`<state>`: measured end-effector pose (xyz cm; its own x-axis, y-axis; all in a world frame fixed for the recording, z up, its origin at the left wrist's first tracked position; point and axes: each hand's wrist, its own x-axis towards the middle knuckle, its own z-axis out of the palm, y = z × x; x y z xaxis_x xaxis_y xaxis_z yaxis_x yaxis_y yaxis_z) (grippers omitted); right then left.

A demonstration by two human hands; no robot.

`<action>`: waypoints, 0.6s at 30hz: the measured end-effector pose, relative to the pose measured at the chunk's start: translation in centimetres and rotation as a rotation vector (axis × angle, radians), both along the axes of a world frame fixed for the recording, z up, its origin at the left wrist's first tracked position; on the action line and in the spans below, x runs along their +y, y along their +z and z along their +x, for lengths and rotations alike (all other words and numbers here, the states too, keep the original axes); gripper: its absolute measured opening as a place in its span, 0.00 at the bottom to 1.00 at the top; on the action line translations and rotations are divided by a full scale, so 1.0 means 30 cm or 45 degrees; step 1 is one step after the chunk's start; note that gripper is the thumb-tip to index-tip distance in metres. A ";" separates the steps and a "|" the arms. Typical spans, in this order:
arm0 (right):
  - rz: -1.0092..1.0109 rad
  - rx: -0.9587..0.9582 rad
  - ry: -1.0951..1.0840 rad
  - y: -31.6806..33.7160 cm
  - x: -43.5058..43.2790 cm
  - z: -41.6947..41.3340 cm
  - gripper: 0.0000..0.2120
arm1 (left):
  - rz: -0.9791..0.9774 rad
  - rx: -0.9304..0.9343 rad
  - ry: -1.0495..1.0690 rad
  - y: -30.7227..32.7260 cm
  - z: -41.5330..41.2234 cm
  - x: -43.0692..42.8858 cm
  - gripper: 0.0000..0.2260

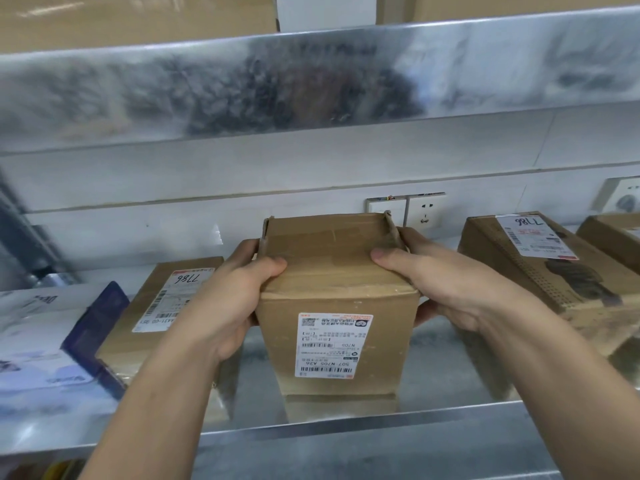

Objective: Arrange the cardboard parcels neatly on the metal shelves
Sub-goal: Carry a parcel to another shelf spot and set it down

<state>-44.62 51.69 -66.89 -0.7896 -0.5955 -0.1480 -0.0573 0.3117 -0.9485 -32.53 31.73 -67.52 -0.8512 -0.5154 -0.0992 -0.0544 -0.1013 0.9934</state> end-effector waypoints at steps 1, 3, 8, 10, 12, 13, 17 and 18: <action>0.000 0.000 -0.001 0.003 0.001 0.004 0.06 | 0.001 0.002 0.002 -0.004 -0.001 -0.002 0.08; -0.004 -0.002 0.005 0.009 0.005 0.011 0.05 | -0.004 -0.001 0.004 -0.001 0.001 0.000 0.08; -0.062 -0.054 0.017 0.017 0.028 0.020 0.09 | -0.008 -0.019 0.002 0.012 0.006 0.007 0.06; -0.107 -0.098 -0.001 0.014 0.037 0.022 0.09 | 0.001 -0.043 -0.005 0.014 0.012 0.008 0.08; -0.148 -0.128 -0.028 0.007 0.044 0.020 0.10 | 0.037 -0.040 0.005 0.008 0.015 0.011 0.11; -0.167 -0.140 -0.044 0.004 0.048 0.017 0.10 | 0.073 -0.033 0.003 0.007 0.018 0.013 0.12; -0.248 -0.219 -0.122 -0.001 0.071 -0.001 0.10 | 0.192 0.012 0.102 -0.026 0.027 0.007 0.18; -0.266 -0.239 -0.147 -0.002 0.079 -0.006 0.11 | 0.205 -0.005 0.142 -0.046 0.028 0.002 0.21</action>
